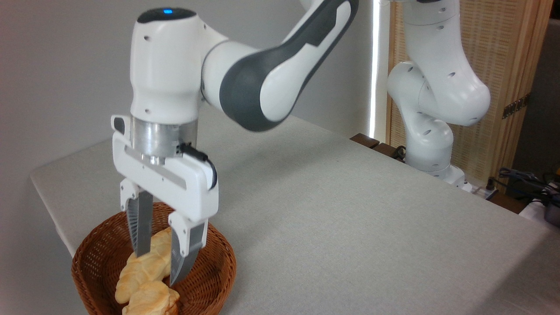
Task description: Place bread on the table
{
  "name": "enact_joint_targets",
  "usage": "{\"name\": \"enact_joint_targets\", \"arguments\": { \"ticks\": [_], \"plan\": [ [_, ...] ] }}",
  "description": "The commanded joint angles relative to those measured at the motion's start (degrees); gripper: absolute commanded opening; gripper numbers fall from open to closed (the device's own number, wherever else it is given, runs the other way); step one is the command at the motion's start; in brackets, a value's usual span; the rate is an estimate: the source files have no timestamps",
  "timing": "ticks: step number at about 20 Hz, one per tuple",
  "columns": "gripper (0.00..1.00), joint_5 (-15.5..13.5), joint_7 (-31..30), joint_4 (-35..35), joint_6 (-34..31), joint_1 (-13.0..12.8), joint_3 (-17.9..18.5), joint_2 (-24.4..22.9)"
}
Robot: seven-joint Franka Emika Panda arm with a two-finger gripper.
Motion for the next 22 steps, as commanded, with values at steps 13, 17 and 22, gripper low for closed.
{"name": "enact_joint_targets", "arguments": {
  "ticks": [13, 17, 22],
  "plan": [
    [0.97, 0.0, -0.8, 0.7, 10.5, 0.2, 0.0, 7.2],
    [0.48, 0.1, -0.3, 0.7, 10.4, 0.2, 0.0, 7.1],
    [0.48, 0.0, -0.5, 0.7, 10.4, 0.2, 0.0, 6.9]
  ]
}}
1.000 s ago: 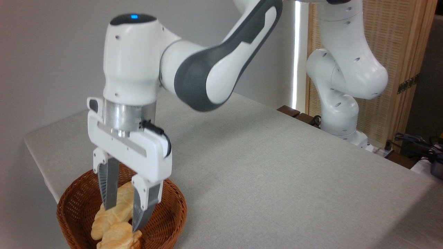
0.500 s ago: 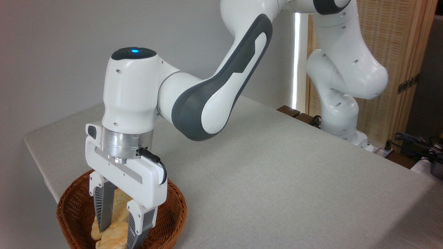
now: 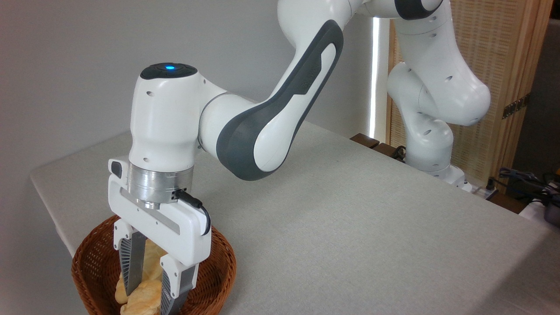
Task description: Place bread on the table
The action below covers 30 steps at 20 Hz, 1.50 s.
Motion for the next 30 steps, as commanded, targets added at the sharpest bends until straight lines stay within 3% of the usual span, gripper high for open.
{"name": "enact_joint_targets", "arguments": {
  "ticks": [1, 7, 12, 16, 19, 21, 27, 30],
  "plan": [
    [0.48, 0.0, -0.4, 0.6, 0.7, -0.1, 0.1, 0.2],
    [0.49, 0.1, -0.8, 0.5, -0.2, -0.1, 0.0, -1.2],
    [0.52, 0.1, -0.9, 0.2, -4.8, -0.2, -0.6, -4.4],
    [0.55, 0.1, -0.7, -0.2, -12.5, -0.8, -1.5, -9.0],
    [0.58, 0.1, -0.1, -1.5, -25.4, -0.8, -2.5, -12.6],
    [0.6, 0.1, 0.2, -3.3, -30.1, -0.8, -3.3, -15.1],
    [0.64, 0.2, 0.3, -16.0, -30.9, -0.9, -3.4, -24.7],
    [0.77, 0.2, 0.3, -19.1, -30.8, -1.3, -3.5, -25.8]
  ]
}}
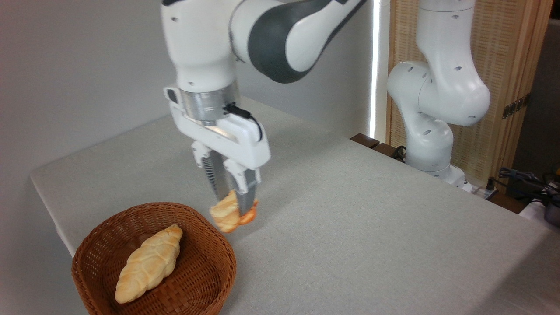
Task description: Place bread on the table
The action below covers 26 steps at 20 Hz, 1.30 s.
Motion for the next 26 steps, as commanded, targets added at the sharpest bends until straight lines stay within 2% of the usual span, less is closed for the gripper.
{"name": "enact_joint_targets", "arguments": {
  "ticks": [1, 16, 24, 26],
  "plan": [
    [1.0, 0.2, 0.3, -5.3, -0.1, -0.8, -0.5, -3.1],
    [1.0, 0.2, 0.2, -5.0, 1.6, -0.9, -0.7, -2.1],
    [1.0, 0.1, 0.2, 4.3, 1.8, -0.3, 0.2, -1.6],
    [1.0, -0.3, 0.2, 4.1, 0.9, -0.2, 1.0, -0.7]
  ]
}}
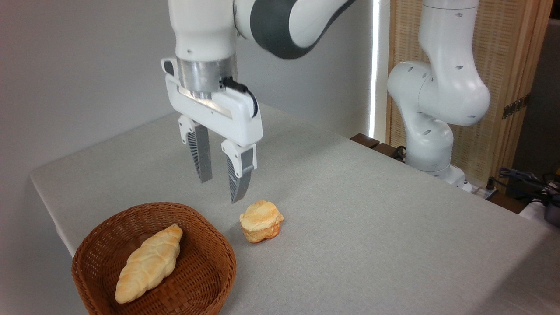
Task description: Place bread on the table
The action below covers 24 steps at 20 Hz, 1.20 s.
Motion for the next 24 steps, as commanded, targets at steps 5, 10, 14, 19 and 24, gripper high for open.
{"name": "enact_joint_targets", "arguments": {
  "ticks": [5, 10, 14, 19, 24],
  "plan": [
    [1.0, -0.1, 0.0, 1.5, -0.7, 0.2, 2.1, 2.9],
    [1.0, -0.5, -0.5, 1.8, -0.8, 0.2, 3.2, 2.4],
    [1.0, -0.7, -0.8, 1.8, -0.9, 0.2, 3.2, 2.1],
    [1.0, -0.7, -0.7, 1.8, -0.9, 0.2, 3.2, 2.1],
    [1.0, -0.7, -0.6, 1.8, -0.9, 0.2, 3.2, 2.1]
  ]
}}
